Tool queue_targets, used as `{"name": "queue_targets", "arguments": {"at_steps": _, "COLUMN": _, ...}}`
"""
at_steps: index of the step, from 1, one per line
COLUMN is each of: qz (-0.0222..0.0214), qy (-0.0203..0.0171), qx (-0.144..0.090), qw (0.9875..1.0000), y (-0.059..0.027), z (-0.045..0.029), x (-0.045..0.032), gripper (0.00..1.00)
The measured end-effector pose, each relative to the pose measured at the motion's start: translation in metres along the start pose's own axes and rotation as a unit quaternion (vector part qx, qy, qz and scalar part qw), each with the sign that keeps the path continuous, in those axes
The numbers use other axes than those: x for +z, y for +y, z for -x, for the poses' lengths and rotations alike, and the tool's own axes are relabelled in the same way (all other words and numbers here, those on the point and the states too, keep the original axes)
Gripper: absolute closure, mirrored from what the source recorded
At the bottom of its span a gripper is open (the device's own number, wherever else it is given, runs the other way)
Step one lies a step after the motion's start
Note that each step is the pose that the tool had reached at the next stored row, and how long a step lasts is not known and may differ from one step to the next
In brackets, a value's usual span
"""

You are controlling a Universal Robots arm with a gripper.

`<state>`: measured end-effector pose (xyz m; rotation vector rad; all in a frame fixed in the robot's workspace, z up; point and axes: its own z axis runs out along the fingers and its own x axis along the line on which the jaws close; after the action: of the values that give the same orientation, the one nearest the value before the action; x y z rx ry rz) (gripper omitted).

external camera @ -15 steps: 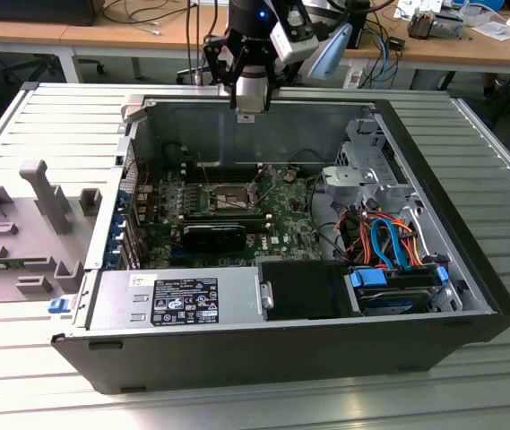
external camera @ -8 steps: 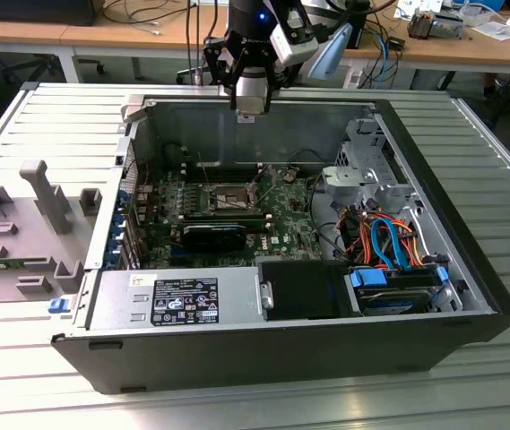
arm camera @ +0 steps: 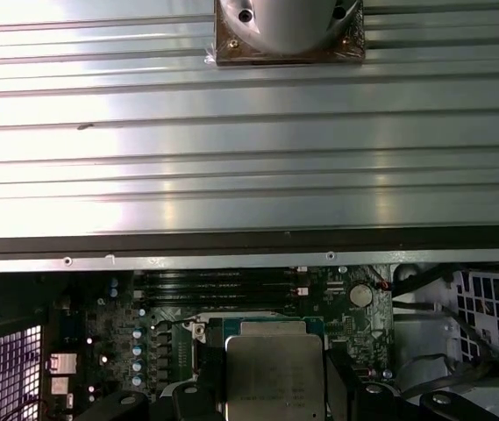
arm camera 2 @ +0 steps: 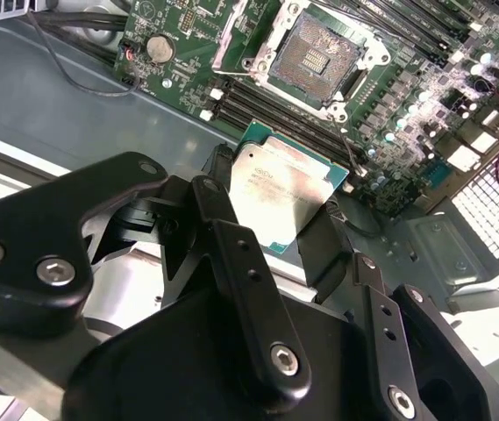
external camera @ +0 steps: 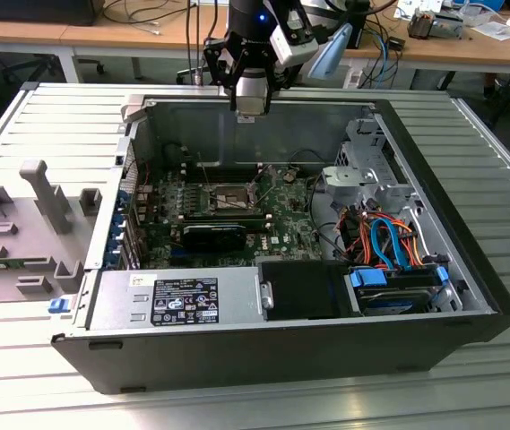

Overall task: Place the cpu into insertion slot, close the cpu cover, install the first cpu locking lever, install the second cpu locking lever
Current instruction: 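Place the cpu into insertion slot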

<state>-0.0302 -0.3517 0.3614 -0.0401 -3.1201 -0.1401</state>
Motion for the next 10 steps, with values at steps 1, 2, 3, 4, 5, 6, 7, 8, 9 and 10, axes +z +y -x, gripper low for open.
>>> {"name": "queue_targets", "arguments": {"at_steps": 1, "qz": 0.0000, "qy": 0.0000, "qx": 0.000, "qw": 1.0000, "y": 0.0000, "z": 0.0000, "x": 0.0001, "gripper": 0.45}}
{"name": "queue_targets", "arguments": {"at_steps": 2, "qz": 0.0000, "qy": 0.0000, "qx": 0.000, "qw": 1.0000, "y": -0.0001, "z": 0.0000, "x": 0.0003, "gripper": 0.45}}
{"name": "queue_targets", "arguments": {"at_steps": 3, "qz": 0.0000, "qy": 0.0000, "qx": 0.000, "qw": 1.0000, "y": -0.0001, "z": 0.0000, "x": 0.0004, "gripper": 0.45}}
{"name": "queue_targets", "arguments": {"at_steps": 4, "qz": -0.0001, "qy": 0.0000, "qx": 0.000, "qw": 1.0000, "y": -0.0003, "z": 0.0000, "x": 0.0010, "gripper": 0.45}}
{"name": "queue_targets", "arguments": {"at_steps": 5, "qz": 0.0000, "qy": 0.0000, "qx": 0.000, "qw": 1.0000, "y": -0.0004, "z": 0.0000, "x": 0.0015, "gripper": 0.45}}
{"name": "queue_targets", "arguments": {"at_steps": 6, "qz": 0.0000, "qy": 0.0000, "qx": 0.000, "qw": 1.0000, "y": -0.0004, "z": 0.0000, "x": 0.0017, "gripper": 0.45}}
{"name": "queue_targets", "arguments": {"at_steps": 7, "qz": 0.0000, "qy": 0.0000, "qx": 0.000, "qw": 1.0000, "y": -0.0005, "z": 0.0000, "x": 0.0019, "gripper": 0.45}}
{"name": "queue_targets", "arguments": {"at_steps": 8, "qz": 0.0000, "qy": 0.0000, "qx": 0.000, "qw": 1.0000, "y": -0.0006, "z": 0.0000, "x": 0.0023, "gripper": 0.45}}
{"name": "queue_targets", "arguments": {"at_steps": 9, "qz": 0.0000, "qy": 0.0000, "qx": 0.000, "qw": 1.0000, "y": -0.0006, "z": 0.0000, "x": 0.0025, "gripper": 0.45}}
{"name": "queue_targets", "arguments": {"at_steps": 10, "qz": -0.0001, "qy": 0.0000, "qx": 0.000, "qw": 1.0000, "y": -0.0007, "z": 0.0001, "x": 0.0026, "gripper": 0.45}}
